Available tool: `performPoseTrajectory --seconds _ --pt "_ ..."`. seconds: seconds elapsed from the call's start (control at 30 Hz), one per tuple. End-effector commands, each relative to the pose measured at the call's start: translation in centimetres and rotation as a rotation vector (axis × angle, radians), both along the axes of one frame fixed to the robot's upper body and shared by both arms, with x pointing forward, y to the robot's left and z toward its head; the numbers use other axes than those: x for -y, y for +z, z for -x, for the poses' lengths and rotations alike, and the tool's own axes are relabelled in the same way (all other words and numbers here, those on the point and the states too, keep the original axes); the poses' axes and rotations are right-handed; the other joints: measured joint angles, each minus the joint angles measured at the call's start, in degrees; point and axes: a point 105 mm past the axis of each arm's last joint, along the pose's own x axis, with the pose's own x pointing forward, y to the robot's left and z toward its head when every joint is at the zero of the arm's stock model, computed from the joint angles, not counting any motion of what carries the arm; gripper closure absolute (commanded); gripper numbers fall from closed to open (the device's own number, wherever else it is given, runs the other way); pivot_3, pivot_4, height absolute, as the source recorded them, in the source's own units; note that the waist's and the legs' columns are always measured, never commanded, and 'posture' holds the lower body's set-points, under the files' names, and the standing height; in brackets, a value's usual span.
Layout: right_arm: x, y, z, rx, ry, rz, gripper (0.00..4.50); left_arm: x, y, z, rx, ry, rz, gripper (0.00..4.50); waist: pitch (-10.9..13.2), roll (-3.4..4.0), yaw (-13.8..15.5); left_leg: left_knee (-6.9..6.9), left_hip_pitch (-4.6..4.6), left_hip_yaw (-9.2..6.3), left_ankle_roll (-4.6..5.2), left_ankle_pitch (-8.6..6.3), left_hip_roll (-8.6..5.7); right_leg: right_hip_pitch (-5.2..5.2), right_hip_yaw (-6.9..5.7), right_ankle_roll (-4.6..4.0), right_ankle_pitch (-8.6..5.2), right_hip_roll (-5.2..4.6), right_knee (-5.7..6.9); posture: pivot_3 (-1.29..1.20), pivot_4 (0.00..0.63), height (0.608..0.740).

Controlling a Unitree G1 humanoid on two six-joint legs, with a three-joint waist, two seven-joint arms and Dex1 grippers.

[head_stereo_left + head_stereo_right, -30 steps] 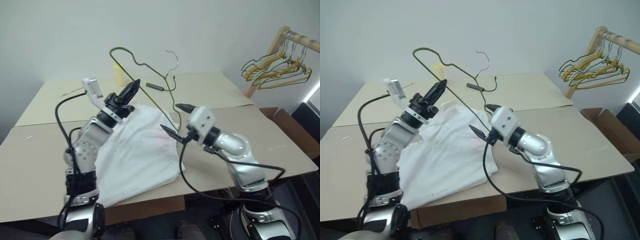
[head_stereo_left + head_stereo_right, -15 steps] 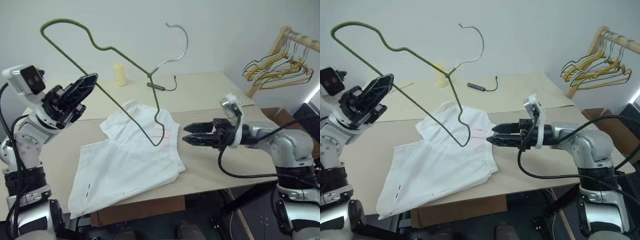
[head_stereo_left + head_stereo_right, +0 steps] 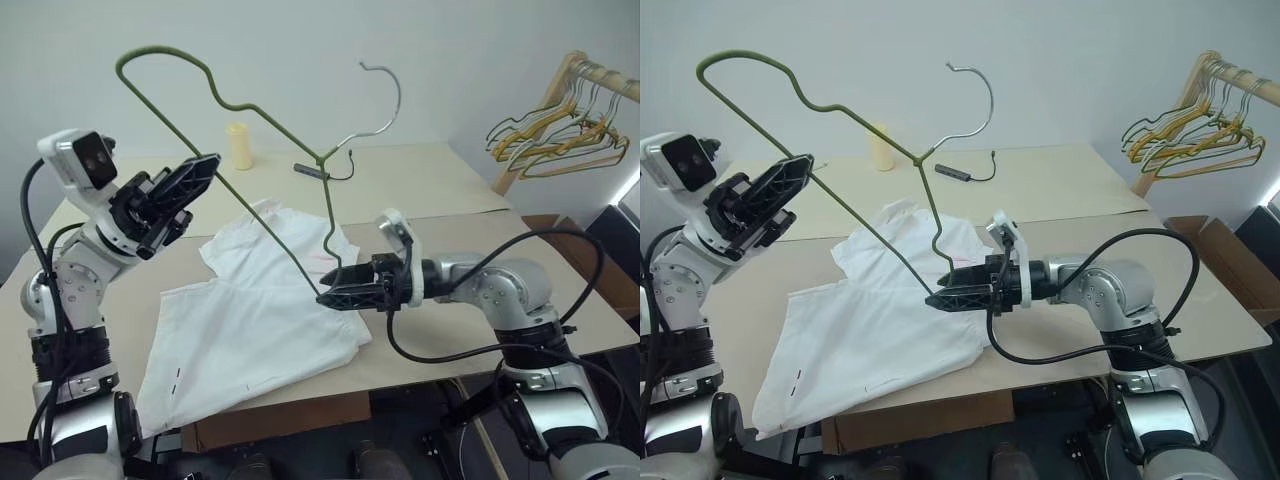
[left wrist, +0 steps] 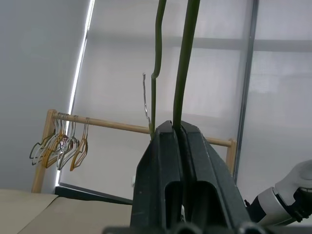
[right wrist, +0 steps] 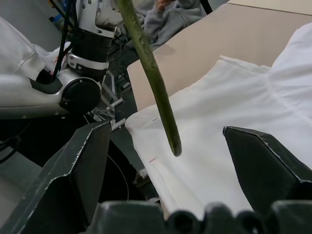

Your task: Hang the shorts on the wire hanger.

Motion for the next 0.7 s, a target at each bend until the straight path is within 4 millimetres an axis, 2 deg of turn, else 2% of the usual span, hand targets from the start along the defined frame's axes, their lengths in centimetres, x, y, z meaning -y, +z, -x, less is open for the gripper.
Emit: performPoseTrajectory --seconds 0.03,0.1,0.2,0.53,0.57,0.63,0.7 --pt "-0.3 1.1 0.0 0.032 -0.012 -0.027 0.22 -0.1 0.7 0.2 0.045 0.003 0.017 4.5 0.0 0.0 0.0 0.0 0.01 0.0 0.0 0.0 0.0 0.0 0.0 0.0 0.0 0.0 0.0 -0.07 0.0 0.74" --pt "-0.3 1.0 -0.1 0.028 -0.022 -0.025 0.22 -0.1 0.7 0.1 0.04 0.0 0.026 4.5 0.0 0.0 0.0 0.0 0.01 0.0 0.0 0.0 0.0 0.01 0.0 0.0 0.0 0.0 0.01 -0.08 0.0 0.74" --pt "-0.3 1.2 -0.2 0.031 -0.028 -0.032 0.73 -0.1 0.5 0.1 0.042 0.007 0.015 4.5 0.0 0.0 -0.1 0.0 0.0 0.0 0.0 0.0 0.0 0.0 0.01 0.0 0.0 0.0 0.0 -0.08 0.0 0.74" --pt "-0.5 1.2 -0.4 0.028 -0.052 -0.043 4.15 0.1 0.0 0.1 0.042 0.006 -0.002 4.5 0.0 0.0 -0.1 0.0 0.0 -0.01 0.0 0.0 0.0 0.0 0.0 0.0 0.0 0.0 0.0 -0.08 0.0 0.74" --pt "-0.5 1.3 -0.5 0.028 -0.056 -0.048 4.38 0.1 -0.1 0.1 0.05 0.017 -0.001 4.5 0.0 0.0 -0.1 0.0 0.01 -0.01 0.0 0.0 0.0 0.0 0.01 0.0 0.0 0.0 0.0 -0.08 0.0 0.74" --pt "-0.4 1.4 -0.6 0.029 -0.062 -0.053 4.5 0.1 -0.5 -0.2 0.051 0.046 -0.009 4.5 0.0 0.0 -0.1 0.0 0.01 -0.02 0.0 0.0 0.01 0.0 0.0 0.0 0.0 0.02 0.0 -0.08 0.0 0.74" --pt "-0.4 1.4 -0.7 0.033 -0.066 -0.055 4.5 0.2 -1.0 -0.3 0.045 0.052 -0.022 4.0 0.0 0.0 -0.1 0.01 0.0 -0.01 0.0 0.0 0.0 0.01 0.0 0.0 0.0 0.0 0.0 -0.08 0.0 0.74"
